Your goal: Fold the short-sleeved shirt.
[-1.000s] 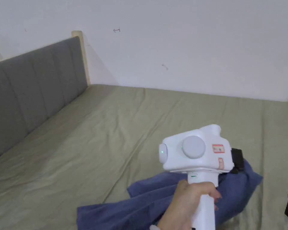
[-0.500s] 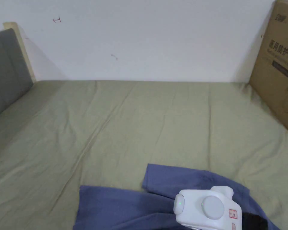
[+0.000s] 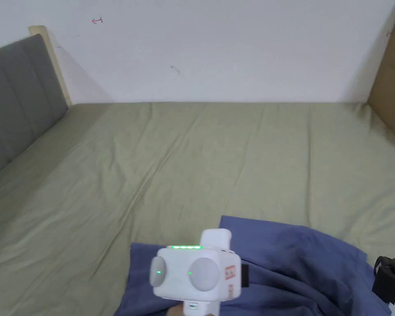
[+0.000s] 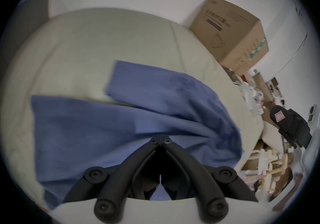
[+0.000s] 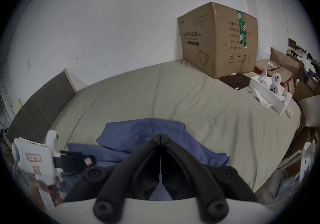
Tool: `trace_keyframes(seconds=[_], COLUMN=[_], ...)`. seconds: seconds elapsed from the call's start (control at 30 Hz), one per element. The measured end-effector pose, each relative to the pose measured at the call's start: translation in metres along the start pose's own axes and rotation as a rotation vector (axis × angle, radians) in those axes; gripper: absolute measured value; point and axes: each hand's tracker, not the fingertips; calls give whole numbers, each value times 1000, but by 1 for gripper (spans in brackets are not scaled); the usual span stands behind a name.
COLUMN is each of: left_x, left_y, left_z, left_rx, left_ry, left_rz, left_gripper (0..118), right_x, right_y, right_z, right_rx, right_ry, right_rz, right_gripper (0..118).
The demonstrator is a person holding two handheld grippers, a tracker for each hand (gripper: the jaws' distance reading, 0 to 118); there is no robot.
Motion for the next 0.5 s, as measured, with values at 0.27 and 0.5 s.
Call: trace_keyframes(seconds=[0.27, 0.5], left_x=[-139, -187], left_y=[46, 56], left_z=[28, -27], left_rx=[55, -52], left_ry=[270, 238], left_rz=[93, 252], left_gripper=[116, 109], right_x=[-9, -6], right_y=[1, -5], right_z=[-10, -26], right_rx=[-19, -75], right_ry=[29, 18], right_rz=[42, 55], right_gripper=[1, 1])
